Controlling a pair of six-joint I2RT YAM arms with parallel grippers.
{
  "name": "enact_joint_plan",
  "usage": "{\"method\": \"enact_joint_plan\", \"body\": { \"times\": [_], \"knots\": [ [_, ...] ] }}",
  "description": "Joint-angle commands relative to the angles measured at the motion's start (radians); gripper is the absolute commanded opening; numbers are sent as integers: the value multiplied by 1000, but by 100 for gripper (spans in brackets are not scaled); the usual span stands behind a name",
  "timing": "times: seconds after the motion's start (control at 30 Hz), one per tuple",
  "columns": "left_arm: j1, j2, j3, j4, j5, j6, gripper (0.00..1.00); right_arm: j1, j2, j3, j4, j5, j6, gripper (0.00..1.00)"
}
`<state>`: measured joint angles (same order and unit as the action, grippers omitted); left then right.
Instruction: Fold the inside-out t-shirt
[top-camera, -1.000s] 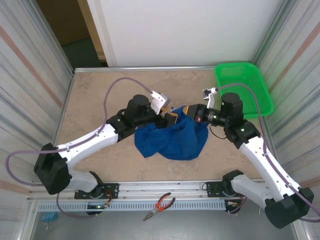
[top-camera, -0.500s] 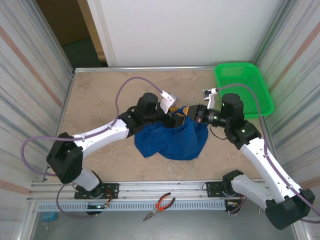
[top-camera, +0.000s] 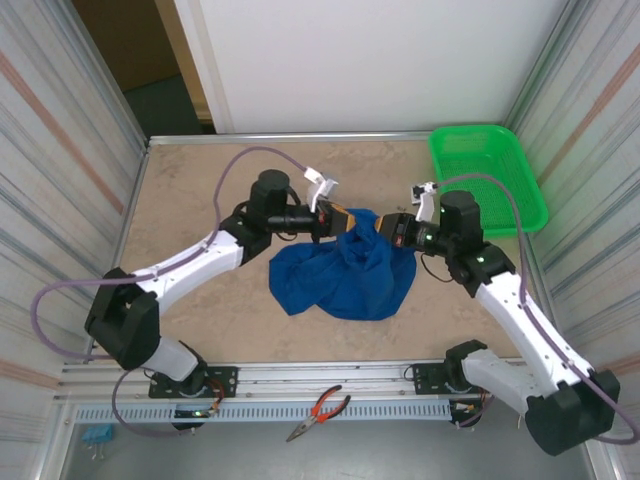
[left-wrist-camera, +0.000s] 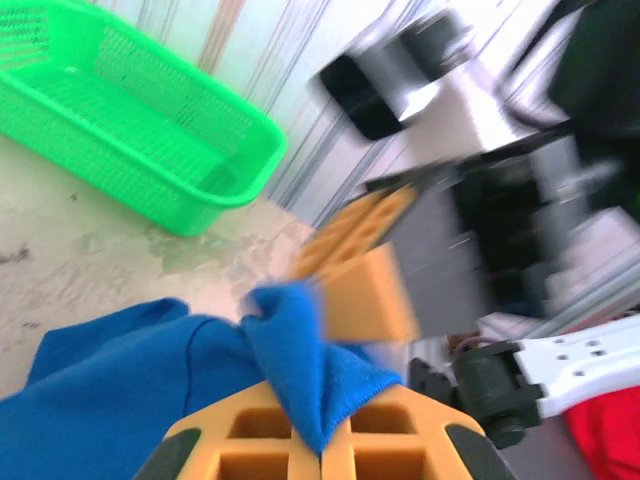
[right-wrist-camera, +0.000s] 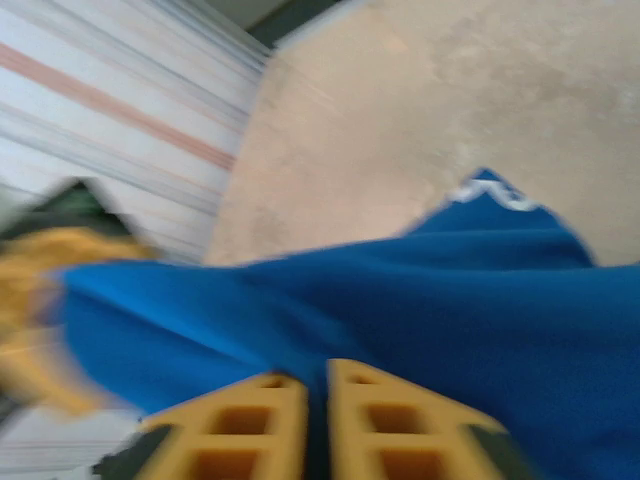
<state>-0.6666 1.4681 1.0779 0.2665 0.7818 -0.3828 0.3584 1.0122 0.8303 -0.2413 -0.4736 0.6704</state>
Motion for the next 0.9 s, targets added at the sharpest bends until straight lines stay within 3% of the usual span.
{"method": "enact_joint_plan", "body": {
  "times": [0.0, 0.07, 0.23, 0.4, 0.53, 0.7, 0.87],
  "knots": [
    [10, -51, -18, 140, 170, -139, 0, -4, 103, -25, 22, 106, -58, 44],
    [20, -49, -28, 200, 206, -195, 0, -2, 148, -10, 4, 117, -70, 51],
    [44, -38, -54, 304, 243, -301, 0, 23, 43, 28, -102, 167, -81, 49],
    [55, -43, -45, 223, 186, -284, 0, 97, -170, 90, -277, 318, -92, 38],
    [56, -42, -19, 124, 134, -254, 0, 210, -252, 129, -306, 379, -95, 37],
    [57, -38, 2, 63, 104, -244, 0, 355, -207, 159, -219, 405, -97, 38],
    [57, -38, 0, 89, 102, -277, 0, 402, -85, 160, -136, 398, -127, 47]
  ]
}}
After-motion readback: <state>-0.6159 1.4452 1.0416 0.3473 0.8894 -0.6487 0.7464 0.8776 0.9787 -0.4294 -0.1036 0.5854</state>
